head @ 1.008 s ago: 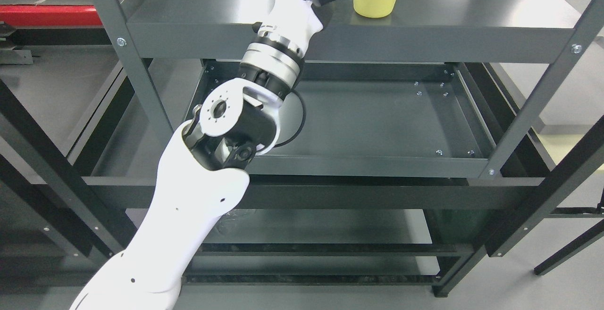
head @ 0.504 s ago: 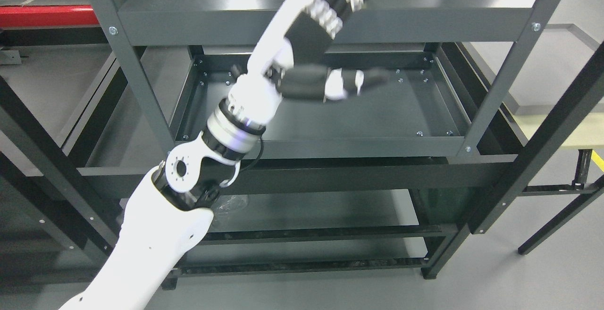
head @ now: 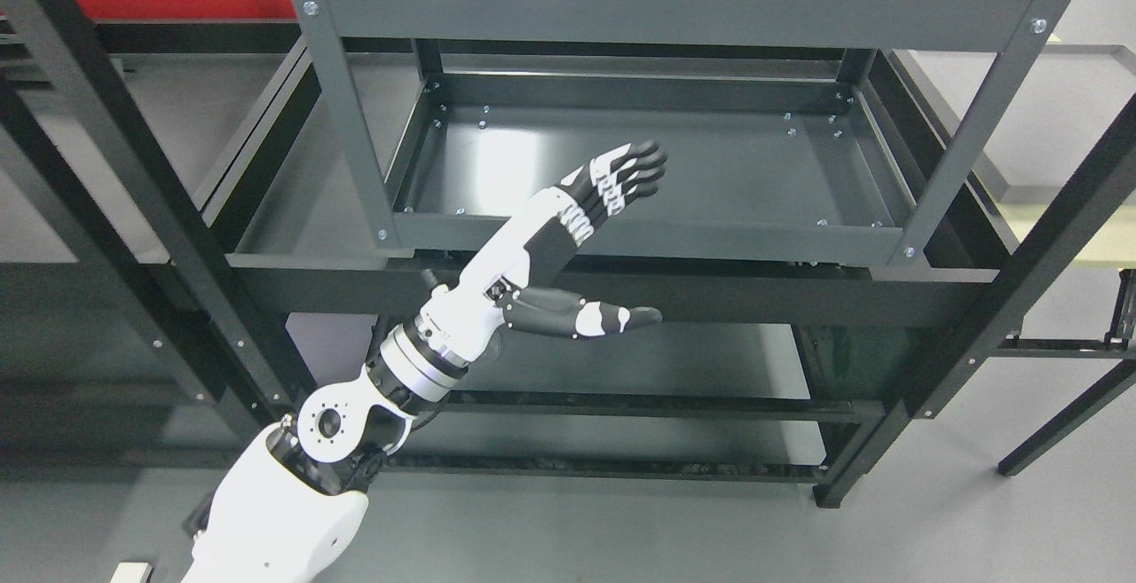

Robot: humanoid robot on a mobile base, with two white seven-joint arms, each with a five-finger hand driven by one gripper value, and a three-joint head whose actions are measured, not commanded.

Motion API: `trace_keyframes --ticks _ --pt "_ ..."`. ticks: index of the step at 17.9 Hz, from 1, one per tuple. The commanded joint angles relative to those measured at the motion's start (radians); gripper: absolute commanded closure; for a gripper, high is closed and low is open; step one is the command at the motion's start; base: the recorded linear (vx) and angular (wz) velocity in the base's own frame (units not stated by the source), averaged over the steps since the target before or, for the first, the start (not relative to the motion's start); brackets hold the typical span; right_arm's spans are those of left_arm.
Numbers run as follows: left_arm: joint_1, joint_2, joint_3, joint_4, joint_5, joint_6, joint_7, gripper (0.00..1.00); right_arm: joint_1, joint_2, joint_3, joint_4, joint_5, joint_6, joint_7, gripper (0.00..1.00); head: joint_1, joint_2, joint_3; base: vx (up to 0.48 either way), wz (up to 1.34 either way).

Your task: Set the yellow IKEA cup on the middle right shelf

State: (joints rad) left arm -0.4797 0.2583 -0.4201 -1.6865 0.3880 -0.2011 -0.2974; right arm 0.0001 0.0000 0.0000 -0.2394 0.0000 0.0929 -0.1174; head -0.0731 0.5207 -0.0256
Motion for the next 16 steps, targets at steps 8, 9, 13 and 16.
trace_keyframes --ticks 8,9,13,16 --pt "0.096 -0.241 0.425 0.274 -0.414 0.084 0.545 0.01 0.014 -0.017 0.017 0.000 -0.025 0.001 0.001 0.01 0.0000 0.000 0.000 -0.156 0.06" --pt "0.099 -0.241 0.411 0.272 -0.416 0.086 0.553 0.01 0.014 -0.017 0.017 0.000 -0.025 0.001 0.001 0.01 0.0000 0.000 0.000 -0.082 -0.04" --pt "0.128 -0.241 0.371 0.261 -0.416 0.092 0.495 0.01 0.014 -0.017 0.017 -0.001 -0.025 0.001 0.001 0.01 0.0000 0.000 0.000 -0.039 -0.01" --pt "0.171 -0.241 0.380 0.261 -0.414 0.089 0.446 0.01 0.014 -0.017 0.017 0.000 -0.025 0.001 0.001 0.01 0.0000 0.000 0.000 0.010 0.03"
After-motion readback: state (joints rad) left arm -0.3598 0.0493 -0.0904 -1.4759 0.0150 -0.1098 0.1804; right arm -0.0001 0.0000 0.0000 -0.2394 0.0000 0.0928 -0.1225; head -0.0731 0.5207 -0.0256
